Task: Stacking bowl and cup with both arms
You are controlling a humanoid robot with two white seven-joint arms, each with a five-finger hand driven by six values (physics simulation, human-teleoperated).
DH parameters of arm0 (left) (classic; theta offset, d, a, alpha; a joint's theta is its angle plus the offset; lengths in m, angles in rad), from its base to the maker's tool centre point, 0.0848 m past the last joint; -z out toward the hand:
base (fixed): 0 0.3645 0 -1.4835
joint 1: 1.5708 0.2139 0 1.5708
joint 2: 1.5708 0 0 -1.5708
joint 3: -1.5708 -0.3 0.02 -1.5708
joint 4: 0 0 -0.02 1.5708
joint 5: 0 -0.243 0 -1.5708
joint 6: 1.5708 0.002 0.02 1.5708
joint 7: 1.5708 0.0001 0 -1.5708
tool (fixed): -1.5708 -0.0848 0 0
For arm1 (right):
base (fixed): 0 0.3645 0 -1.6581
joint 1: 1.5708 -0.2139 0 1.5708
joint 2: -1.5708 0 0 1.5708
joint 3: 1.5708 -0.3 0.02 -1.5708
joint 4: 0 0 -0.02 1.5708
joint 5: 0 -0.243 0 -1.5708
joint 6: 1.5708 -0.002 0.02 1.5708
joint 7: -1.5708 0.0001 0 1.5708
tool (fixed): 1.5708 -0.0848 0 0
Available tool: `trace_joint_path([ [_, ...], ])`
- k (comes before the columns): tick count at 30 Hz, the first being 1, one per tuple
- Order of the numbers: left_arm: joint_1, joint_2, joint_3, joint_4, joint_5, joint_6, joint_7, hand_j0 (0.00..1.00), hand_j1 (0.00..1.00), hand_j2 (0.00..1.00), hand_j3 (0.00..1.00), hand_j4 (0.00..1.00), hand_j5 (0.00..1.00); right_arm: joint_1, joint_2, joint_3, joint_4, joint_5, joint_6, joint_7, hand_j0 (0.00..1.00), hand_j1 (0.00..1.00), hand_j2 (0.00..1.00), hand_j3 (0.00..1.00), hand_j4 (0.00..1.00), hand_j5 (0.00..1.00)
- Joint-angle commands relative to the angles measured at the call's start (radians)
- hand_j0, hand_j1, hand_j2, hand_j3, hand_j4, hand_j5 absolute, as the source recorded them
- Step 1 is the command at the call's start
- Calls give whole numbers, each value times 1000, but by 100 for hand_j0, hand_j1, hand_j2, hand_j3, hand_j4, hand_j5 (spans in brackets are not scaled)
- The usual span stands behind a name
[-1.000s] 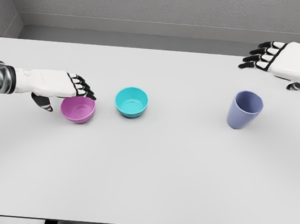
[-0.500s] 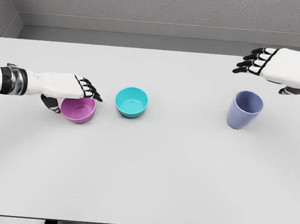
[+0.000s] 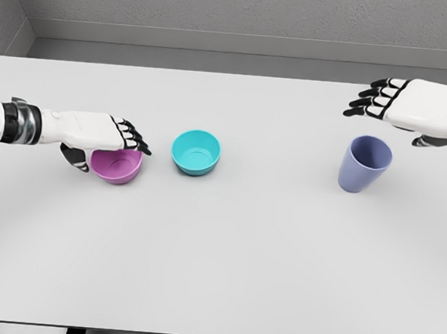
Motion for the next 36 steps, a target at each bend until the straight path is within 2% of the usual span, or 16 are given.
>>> trace_joint_path([
  [1,0,0,-1,0,4,2,0,100,100,100,100,100,100,5,-3,10,0,-2,3,0,100,100,100,100,100,100],
  [4,0,0,-1,13,4,2,0,100,100,100,100,100,100,31,-5,10,-2,-2,3,0,100,100,100,100,100,100],
  [36,2,-18,-18,13,4,2,-1,100,100,100,100,100,100,20,-2,82,1,11,3,0,100,100,100,100,100,100],
])
